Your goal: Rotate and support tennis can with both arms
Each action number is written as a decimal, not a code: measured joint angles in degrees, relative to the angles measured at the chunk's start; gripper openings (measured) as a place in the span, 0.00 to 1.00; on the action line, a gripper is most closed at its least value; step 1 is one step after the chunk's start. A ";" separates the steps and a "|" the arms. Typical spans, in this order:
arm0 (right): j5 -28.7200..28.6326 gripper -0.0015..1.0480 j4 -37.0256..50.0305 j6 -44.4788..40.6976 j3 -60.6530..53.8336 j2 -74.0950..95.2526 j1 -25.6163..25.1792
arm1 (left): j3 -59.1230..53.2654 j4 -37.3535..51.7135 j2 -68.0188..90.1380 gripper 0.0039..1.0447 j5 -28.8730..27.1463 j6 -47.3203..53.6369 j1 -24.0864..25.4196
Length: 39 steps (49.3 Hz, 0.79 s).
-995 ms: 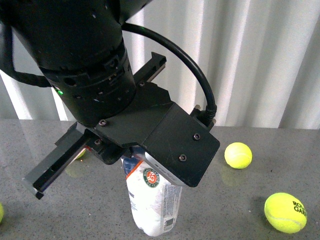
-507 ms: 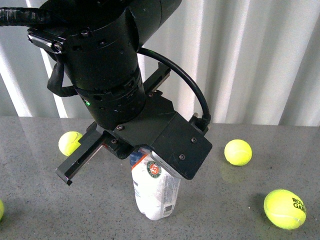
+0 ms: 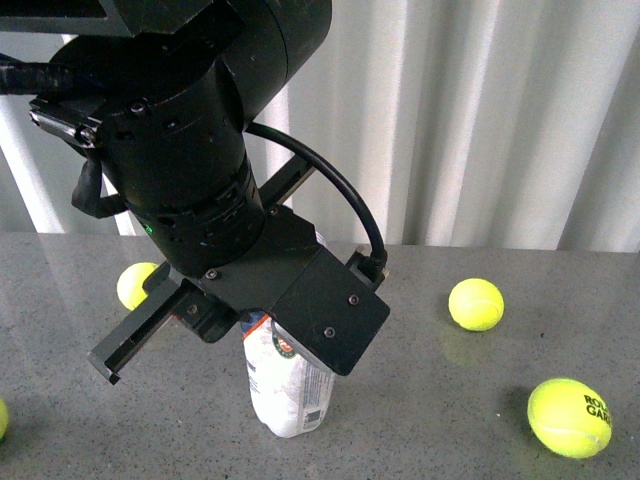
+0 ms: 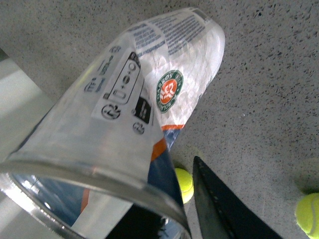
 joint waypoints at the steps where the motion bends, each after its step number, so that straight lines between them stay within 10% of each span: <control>1: 0.00 0.93 0.00 0.00 0.00 0.00 0.00 | -0.11 0.02 0.00 0.22 -0.02 0.04 -0.09; 22: 0.00 0.93 0.00 0.00 0.00 0.00 0.00 | 1.29 -2.69 -0.90 0.95 1.01 -2.21 -1.33; 39: 0.00 0.93 0.00 0.00 0.00 0.00 0.00 | 6.08 -8.13 -11.67 0.94 14.58 -12.46 0.20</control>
